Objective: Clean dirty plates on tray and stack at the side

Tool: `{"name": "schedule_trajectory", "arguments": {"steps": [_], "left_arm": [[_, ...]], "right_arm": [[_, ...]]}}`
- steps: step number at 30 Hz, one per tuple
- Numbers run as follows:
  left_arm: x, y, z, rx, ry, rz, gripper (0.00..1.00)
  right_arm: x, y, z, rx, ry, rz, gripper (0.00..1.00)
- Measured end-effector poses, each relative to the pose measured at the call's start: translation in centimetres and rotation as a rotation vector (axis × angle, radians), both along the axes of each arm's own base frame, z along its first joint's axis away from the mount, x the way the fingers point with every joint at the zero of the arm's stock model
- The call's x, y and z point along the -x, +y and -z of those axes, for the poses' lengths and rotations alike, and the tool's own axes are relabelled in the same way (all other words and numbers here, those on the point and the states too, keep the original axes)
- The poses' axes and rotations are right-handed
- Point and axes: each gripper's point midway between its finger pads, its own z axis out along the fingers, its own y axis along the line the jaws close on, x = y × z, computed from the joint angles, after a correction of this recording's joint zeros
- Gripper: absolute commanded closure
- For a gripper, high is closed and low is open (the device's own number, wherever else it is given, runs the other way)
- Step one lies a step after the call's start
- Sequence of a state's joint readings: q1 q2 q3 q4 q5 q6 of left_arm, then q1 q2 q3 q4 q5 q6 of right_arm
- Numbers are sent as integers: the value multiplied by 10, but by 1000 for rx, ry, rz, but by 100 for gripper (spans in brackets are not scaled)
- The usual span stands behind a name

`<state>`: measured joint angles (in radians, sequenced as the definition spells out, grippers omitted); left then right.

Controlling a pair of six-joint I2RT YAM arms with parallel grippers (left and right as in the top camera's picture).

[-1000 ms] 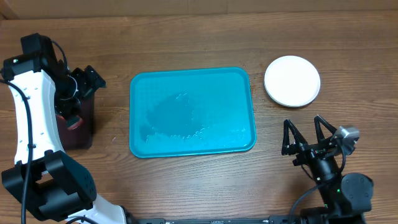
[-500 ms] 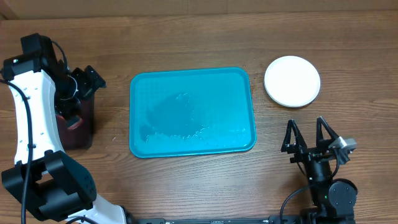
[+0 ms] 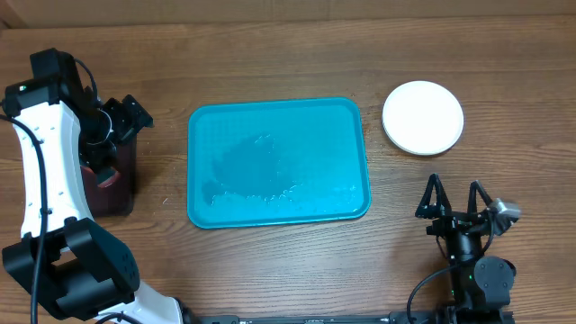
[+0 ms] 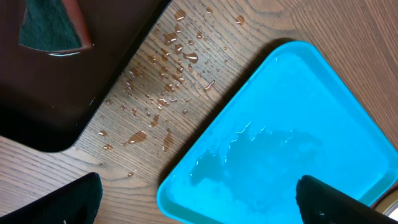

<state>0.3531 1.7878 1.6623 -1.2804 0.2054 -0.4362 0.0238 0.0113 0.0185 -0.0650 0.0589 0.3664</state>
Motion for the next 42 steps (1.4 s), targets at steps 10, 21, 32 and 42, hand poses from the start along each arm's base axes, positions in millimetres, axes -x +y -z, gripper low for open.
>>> {"name": "schedule_trajectory", "arguments": {"steps": [10, 21, 32, 42], "left_arm": [[0, 0, 0, 0, 0, 0, 0], [0, 0, 0, 0, 0, 0, 0], [0, 0, 0, 0, 0, 0, 0], [0, 0, 0, 0, 0, 0, 0]], "right_arm": [[0, -1, 4, 13, 18, 4, 0], [0, -1, 4, 20, 17, 4, 0], [0, -1, 4, 20, 18, 4, 0], [0, -1, 4, 20, 18, 4, 0]]}}
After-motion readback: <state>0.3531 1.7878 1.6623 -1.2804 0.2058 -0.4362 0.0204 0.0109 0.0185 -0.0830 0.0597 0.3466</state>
